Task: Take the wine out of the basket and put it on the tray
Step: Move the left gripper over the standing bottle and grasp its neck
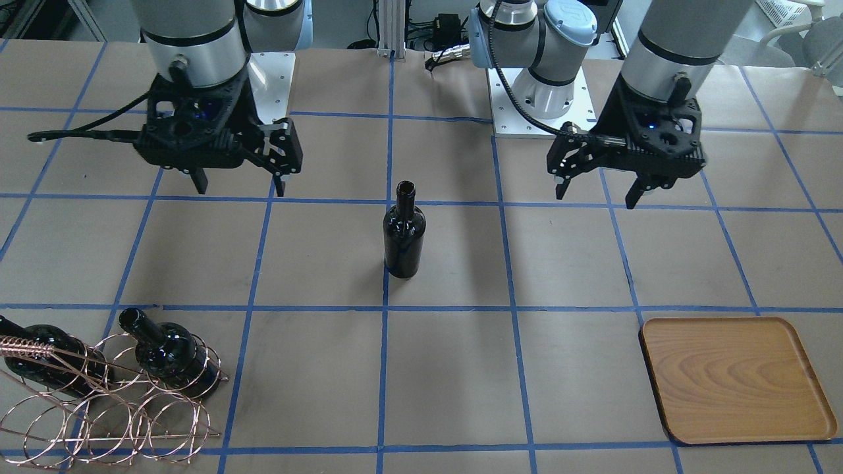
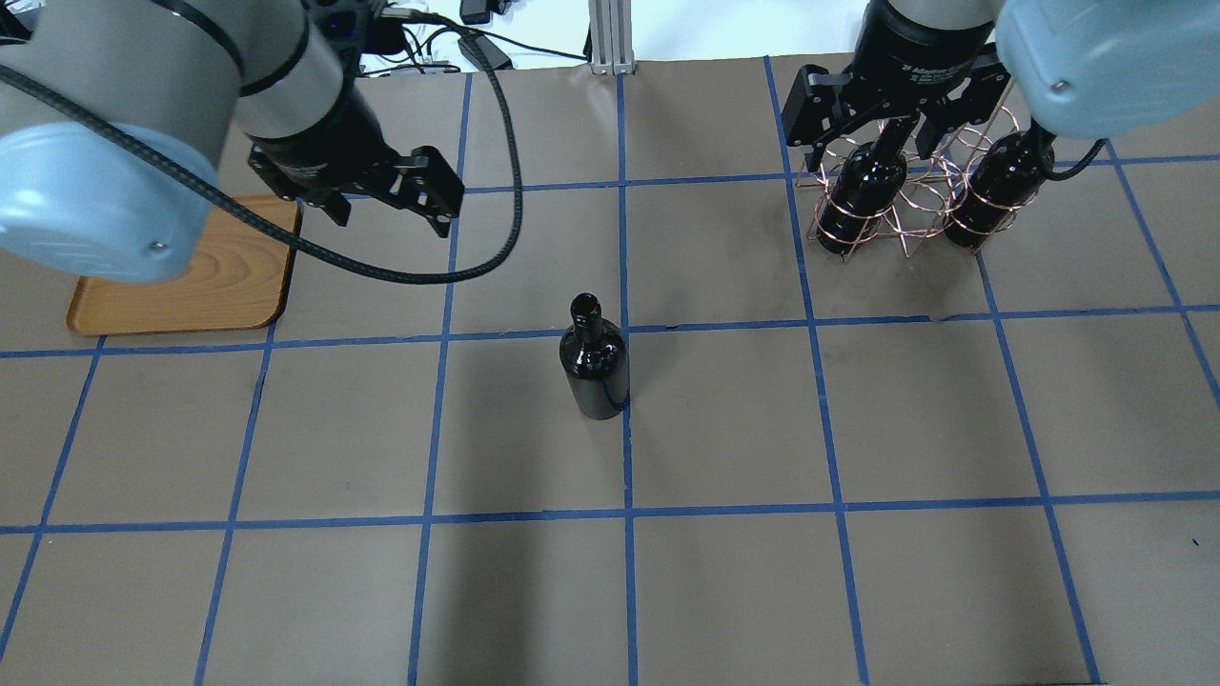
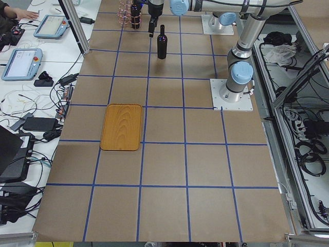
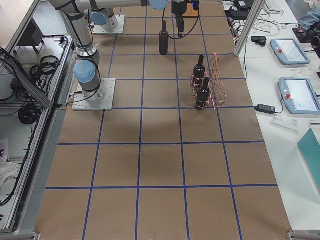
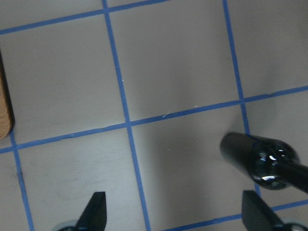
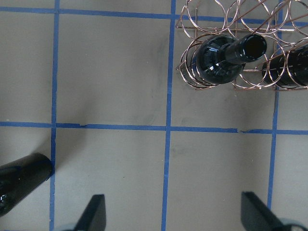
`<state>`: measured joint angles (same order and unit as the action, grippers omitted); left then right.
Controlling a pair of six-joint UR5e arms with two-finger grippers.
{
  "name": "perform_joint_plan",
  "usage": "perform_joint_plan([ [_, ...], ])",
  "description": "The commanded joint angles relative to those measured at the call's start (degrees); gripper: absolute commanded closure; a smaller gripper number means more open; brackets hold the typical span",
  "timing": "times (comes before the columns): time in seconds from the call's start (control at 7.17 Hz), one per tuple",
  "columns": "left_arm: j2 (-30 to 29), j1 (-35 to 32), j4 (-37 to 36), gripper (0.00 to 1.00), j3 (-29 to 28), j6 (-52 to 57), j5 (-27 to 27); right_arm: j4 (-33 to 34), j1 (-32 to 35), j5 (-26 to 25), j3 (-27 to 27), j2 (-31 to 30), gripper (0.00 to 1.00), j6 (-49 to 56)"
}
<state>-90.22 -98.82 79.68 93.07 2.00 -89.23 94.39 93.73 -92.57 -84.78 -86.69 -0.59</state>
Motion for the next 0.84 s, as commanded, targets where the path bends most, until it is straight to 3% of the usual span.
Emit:
perform_joint_plan([
  [0.0, -2.06, -8.20, -1.62, 0.00, 0.01, -7.08, 0.11, 0.70, -0.30, 0.20, -0.03, -1.28, 0.00, 0.86],
  [0.7, -8.03, -12.62, -2.33, 0.00, 0.62, -10.53, 2.22, 0.97, -0.39, -0.06, -0.12, -2.70, 0.00, 0.86],
])
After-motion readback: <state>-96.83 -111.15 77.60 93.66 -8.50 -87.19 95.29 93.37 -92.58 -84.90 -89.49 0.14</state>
